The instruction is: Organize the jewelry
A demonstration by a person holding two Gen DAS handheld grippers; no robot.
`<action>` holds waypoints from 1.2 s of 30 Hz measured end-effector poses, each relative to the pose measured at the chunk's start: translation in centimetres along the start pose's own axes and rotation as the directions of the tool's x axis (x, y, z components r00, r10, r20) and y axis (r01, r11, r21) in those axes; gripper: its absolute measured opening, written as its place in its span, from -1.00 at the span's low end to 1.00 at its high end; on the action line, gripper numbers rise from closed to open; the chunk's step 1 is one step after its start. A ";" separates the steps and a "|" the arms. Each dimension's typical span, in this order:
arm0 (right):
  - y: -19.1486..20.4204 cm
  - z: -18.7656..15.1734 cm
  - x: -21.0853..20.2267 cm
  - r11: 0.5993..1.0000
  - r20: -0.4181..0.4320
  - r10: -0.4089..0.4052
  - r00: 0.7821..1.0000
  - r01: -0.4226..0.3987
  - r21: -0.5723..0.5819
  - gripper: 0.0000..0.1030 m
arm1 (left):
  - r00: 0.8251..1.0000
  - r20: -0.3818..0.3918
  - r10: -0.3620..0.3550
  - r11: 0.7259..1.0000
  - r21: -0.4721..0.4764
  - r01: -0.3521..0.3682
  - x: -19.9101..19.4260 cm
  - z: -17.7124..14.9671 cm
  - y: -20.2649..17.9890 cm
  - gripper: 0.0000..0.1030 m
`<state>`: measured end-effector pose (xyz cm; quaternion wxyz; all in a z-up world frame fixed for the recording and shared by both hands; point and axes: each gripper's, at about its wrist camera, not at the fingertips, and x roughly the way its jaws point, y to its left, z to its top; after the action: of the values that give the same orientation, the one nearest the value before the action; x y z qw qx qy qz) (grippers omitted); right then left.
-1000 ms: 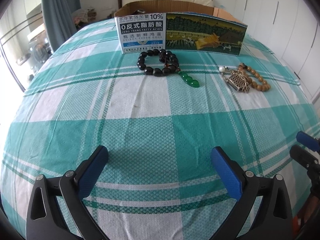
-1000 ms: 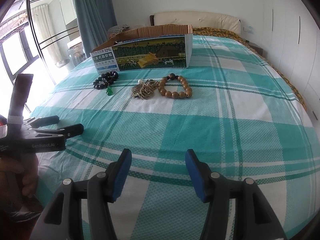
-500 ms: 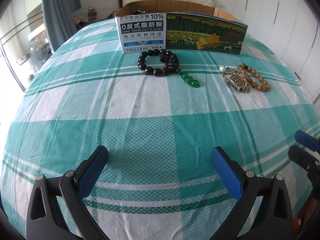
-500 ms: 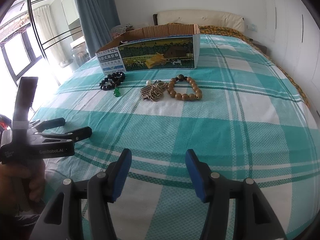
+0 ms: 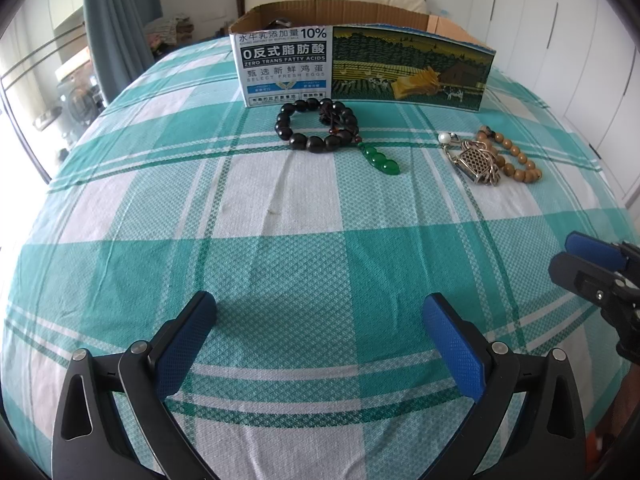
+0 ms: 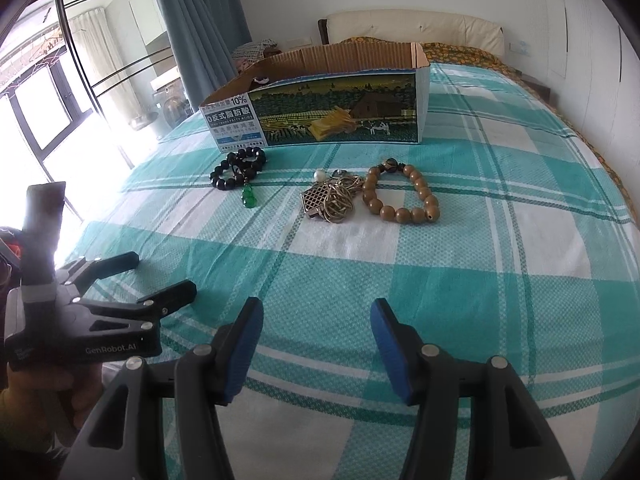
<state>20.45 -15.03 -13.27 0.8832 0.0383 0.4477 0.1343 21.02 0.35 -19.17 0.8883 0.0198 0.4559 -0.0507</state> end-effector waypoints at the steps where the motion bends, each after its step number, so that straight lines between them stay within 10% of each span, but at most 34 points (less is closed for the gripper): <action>1: -0.1 0.4 0.5 1.000 -0.008 0.001 1.000 -0.001 0.005 0.11 | 1.000 0.000 0.000 1.000 0.000 0.000 0.0 0.0 0.0 0.99; 36: 1.4 3.3 4.2 0.990 -0.011 -0.085 0.996 0.083 -0.117 0.11 | 1.000 0.000 -0.004 1.000 0.001 0.004 0.0 -0.1 0.0 0.99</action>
<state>25.15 -12.35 -14.37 0.8852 -0.0332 0.4475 0.1231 20.99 0.37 -19.23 0.8882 0.0194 0.4561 -0.0526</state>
